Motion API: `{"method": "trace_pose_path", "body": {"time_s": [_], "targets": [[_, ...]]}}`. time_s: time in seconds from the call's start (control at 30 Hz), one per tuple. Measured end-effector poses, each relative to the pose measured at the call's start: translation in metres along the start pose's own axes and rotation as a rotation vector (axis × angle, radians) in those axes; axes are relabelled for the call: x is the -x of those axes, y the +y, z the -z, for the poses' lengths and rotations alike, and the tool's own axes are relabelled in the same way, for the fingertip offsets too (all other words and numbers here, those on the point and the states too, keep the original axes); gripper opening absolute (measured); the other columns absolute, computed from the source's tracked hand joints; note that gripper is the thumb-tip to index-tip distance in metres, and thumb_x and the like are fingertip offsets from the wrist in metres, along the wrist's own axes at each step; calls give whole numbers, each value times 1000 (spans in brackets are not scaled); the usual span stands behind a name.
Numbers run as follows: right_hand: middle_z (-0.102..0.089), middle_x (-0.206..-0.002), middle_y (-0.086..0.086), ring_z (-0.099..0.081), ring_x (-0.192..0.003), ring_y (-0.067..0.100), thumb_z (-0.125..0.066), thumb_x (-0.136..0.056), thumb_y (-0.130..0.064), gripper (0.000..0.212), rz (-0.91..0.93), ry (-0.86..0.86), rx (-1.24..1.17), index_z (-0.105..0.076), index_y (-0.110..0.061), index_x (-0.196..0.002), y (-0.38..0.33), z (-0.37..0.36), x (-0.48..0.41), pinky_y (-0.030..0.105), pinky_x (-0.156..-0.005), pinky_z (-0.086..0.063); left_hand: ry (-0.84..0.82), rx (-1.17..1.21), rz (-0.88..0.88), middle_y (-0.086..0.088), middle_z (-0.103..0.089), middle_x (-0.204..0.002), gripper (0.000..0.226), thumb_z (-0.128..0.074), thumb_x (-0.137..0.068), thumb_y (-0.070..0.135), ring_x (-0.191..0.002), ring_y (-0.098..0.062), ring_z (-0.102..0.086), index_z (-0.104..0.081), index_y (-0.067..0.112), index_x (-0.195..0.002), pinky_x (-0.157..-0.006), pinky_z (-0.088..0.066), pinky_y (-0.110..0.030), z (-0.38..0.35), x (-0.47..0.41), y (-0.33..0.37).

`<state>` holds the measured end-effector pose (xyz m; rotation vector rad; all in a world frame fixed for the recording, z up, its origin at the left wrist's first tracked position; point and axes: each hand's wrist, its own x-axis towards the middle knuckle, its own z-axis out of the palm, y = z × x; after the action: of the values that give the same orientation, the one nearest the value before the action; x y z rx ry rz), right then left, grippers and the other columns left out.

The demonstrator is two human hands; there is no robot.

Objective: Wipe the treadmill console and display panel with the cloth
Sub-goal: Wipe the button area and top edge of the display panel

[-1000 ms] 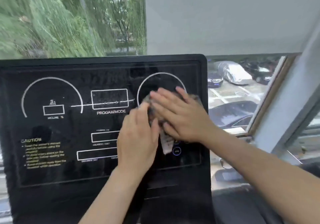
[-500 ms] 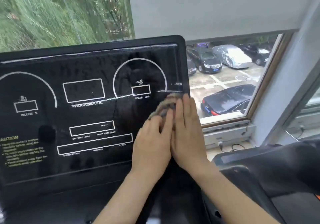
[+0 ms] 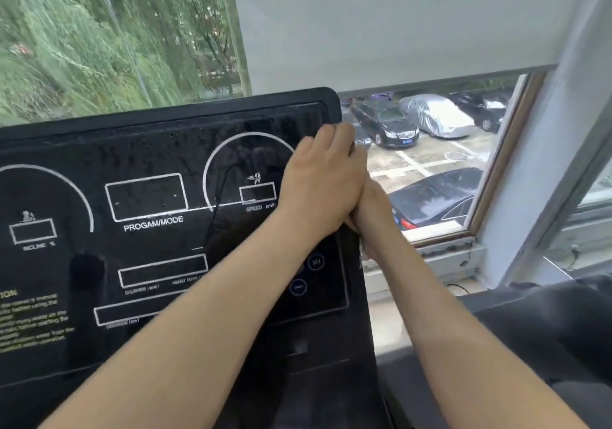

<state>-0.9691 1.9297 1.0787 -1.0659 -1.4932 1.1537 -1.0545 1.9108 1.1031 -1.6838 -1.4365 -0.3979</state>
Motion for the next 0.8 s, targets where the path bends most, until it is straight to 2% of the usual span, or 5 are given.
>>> {"method": "trace_pose_path", "body": {"time_s": [0.17,0.27,0.37,0.43,0.8], "targets": [[-58,-74,6,-56,-54,7,-33,-101,-23,33,112,0,-132,-61,-17,-86,-63,-5,-34,20,-50,-45,-131,-53,44,-12,-55,-111,20,-56,-86,19,-98,-32,-54,-64,13,-103,-73,-37,-38,17,-58,-49],[-56,-118,14,-57,-107,23,-41,-94,-37,41,319,49,369,-57,-11,-121,-90,-18,-56,30,-84,-42,-231,69,266,-19,-60,-114,30,-38,-95,22,-104,-37,-57,-61,6,-108,-76,-38,-38,23,-71,-91],[-62,-93,6,-59,-95,29,-41,-91,-53,40,423,49,889,-60,-19,-86,-120,-43,-57,32,-67,-35,-280,173,426,-20,-63,-106,27,-35,-93,25,-95,-38,-59,-57,10,-91,-73,-39,-37,23,-51,-138],[-65,-111,11,-58,-104,31,-33,-95,-52,46,466,-48,1077,-65,-19,-99,-135,-70,-49,34,-73,-37,-305,190,492,-18,-62,-103,22,-35,-91,25,-91,-35,-57,-51,12,-85,-76,-43,-39,27,-31,-165],[-47,-145,11,-47,-128,31,-16,-90,-54,67,527,-343,1210,-50,-19,-135,-171,-239,-19,49,-104,-37,-349,25,723,-19,-57,-112,39,-33,-91,29,-105,-33,-51,-60,3,-104,-89,-40,-48,56,73,-296]]}}
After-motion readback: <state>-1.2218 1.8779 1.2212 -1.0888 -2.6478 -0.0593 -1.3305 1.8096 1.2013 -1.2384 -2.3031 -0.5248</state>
